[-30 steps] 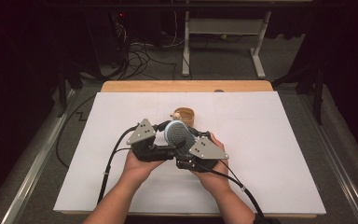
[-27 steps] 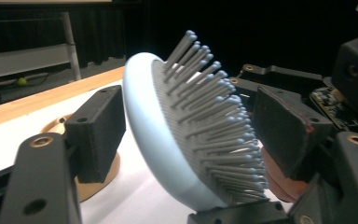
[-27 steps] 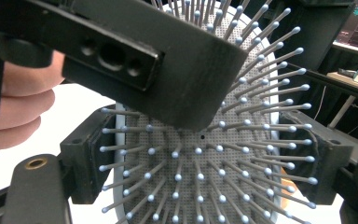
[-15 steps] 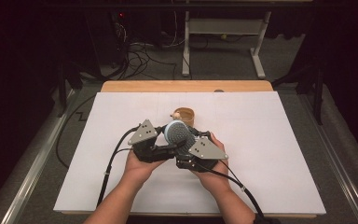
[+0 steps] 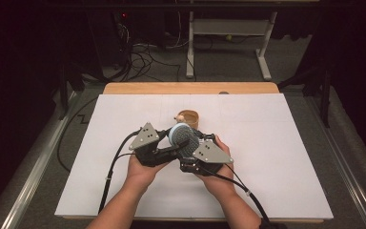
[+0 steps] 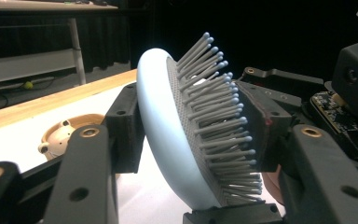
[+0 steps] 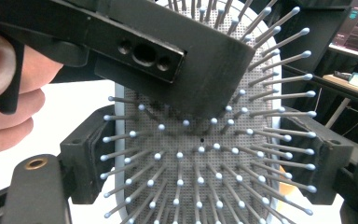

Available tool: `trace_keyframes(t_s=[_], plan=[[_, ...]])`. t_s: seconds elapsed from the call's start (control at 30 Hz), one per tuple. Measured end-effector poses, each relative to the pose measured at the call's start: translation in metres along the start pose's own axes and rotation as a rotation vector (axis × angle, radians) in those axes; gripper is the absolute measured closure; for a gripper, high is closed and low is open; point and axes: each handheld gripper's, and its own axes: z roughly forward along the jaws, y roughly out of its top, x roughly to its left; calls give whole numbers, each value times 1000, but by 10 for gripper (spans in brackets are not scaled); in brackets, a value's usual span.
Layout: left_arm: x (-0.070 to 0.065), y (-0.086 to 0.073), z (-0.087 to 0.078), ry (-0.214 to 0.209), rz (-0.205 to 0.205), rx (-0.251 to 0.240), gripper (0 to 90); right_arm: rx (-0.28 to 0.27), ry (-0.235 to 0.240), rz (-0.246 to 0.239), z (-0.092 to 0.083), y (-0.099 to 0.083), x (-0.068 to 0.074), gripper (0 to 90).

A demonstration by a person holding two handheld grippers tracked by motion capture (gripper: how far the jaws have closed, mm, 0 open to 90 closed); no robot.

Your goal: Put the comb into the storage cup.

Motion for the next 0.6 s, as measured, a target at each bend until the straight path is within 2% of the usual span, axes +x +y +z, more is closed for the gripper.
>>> trace_keyframes(t_s=[0.33, 0.6], plan=[[-1, 1, -2, 2, 0, -11, 543, -2, -14, -14, -1, 2, 1, 206], [-2, 3, -1, 5, -1, -19, 561, -3, -17, -5, -2, 3, 1, 204]])
